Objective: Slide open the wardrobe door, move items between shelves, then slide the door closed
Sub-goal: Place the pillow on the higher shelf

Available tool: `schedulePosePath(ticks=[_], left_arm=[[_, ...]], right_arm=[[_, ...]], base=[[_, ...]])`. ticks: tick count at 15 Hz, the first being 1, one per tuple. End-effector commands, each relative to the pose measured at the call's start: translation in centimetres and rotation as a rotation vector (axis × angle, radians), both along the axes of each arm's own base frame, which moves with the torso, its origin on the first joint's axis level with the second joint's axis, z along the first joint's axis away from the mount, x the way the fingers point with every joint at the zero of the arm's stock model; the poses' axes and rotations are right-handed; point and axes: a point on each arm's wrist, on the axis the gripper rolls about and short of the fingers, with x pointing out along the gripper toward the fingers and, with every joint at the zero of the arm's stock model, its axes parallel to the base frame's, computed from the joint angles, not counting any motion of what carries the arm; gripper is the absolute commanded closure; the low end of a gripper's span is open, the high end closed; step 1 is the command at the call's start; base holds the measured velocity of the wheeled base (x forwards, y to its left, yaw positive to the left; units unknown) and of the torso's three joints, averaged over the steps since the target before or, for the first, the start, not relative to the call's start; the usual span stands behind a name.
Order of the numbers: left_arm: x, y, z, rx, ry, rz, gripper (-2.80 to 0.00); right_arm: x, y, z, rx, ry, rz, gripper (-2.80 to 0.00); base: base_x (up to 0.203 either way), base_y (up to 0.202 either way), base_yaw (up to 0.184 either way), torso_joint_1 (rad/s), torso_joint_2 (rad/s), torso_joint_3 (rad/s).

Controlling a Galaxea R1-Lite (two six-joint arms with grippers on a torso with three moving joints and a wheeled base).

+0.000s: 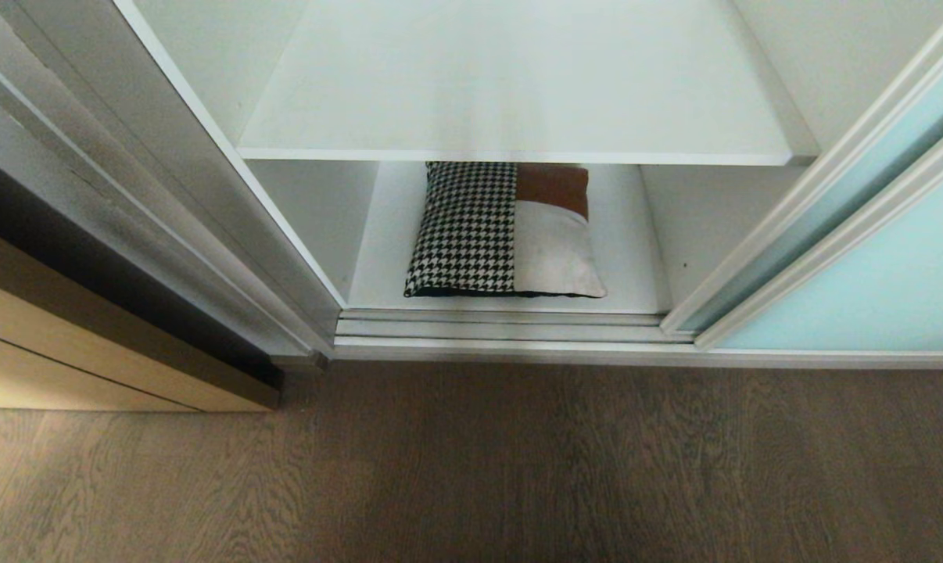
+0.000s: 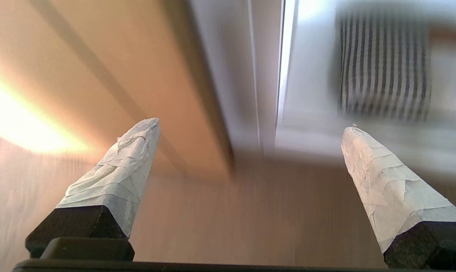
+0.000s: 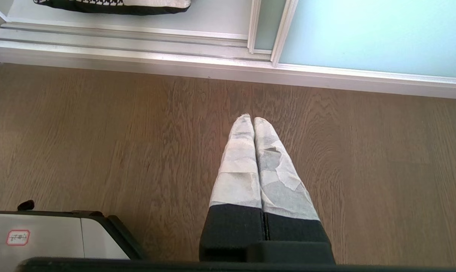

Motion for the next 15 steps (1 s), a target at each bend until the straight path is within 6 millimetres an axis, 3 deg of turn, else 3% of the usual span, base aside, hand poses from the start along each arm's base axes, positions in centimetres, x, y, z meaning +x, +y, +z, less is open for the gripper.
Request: schedulePosePath(ticks=[1,6,9,15], left_arm=[[-2.2,0.0,-4.7,-0.008,0.051,-0.014,-2.8],[-1.7,-0.3,-12.0,0.003,0.158,-0.119,-2.8],[-1.4,-0.5,-12.9,0.028,0.196,-0.222,-2.8],[-1.3,-0.5,-12.9,0.021,0.163,-0.22,-2.8]], right_arm=[[0.0,0.0,0.0,0.0,0.0,0.0,0.0],[0.0,0.0,0.0,0.0,-0.002,0.0,0.0],[0.0,0.0,0.0,0.0,0.0,0.0,0.0],[0.0,0.0,0.0,0.0,0.001,0.0,0.0]], base=[[0.0,0.0,0.0,0.0,0.0,0.0],[0.0,0.0,0.0,0.0,0.0,0.0],[0.0,0.0,0.0,0.0,0.0,0.0],[0.0,0.0,0.0,0.0,0.0,0.0]])
